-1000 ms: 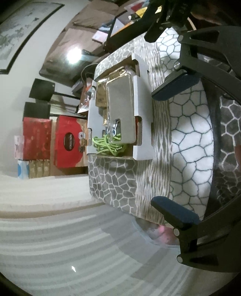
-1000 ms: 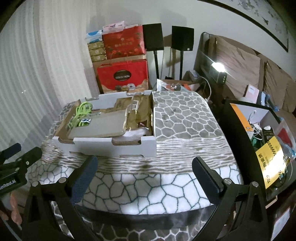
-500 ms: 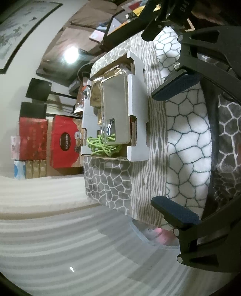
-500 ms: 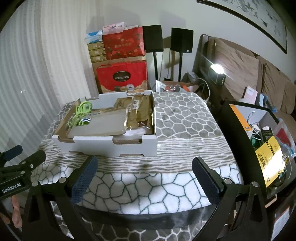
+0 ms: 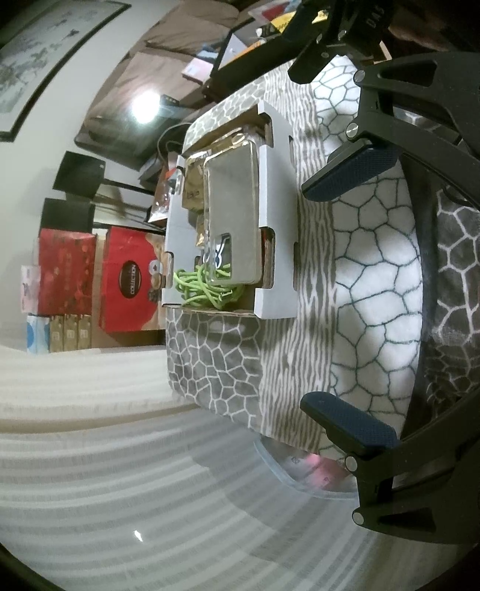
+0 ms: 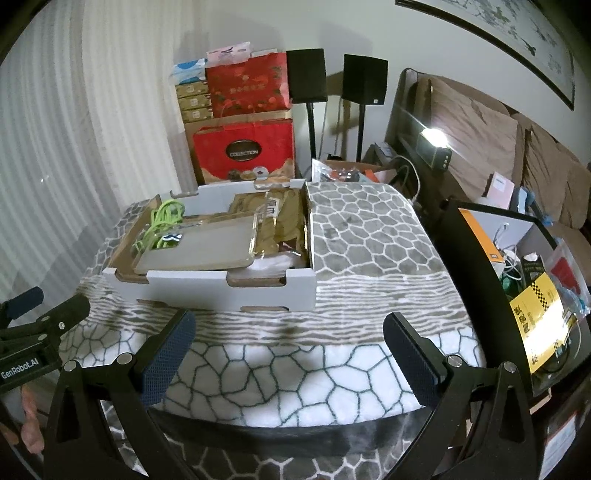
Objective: Organize objects
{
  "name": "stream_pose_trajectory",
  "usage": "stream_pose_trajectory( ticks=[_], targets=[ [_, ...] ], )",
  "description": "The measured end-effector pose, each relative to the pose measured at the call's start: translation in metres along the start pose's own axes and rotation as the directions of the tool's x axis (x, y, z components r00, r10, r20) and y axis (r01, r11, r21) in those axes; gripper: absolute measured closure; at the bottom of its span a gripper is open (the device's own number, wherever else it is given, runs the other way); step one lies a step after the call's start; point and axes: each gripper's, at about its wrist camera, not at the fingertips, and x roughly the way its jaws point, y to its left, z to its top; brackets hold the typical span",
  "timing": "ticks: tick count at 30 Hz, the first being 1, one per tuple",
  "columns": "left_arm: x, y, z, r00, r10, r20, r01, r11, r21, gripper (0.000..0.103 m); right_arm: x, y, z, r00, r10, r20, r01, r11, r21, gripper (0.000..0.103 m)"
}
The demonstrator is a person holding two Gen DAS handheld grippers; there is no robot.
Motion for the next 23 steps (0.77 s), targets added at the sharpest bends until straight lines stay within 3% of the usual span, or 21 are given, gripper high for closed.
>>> stream_pose_trajectory(
  ticks=[23],
  targets=[
    [-0.0012, -0.0016, 0.0012, 1.0, 0.009, 0.006, -0.009, 1.0, 0.009, 0.0, 0.002, 0.0006, 0.0012, 1.0, 0.004, -0.01, -0.004, 1.0, -0.002, 0.001]
  ],
)
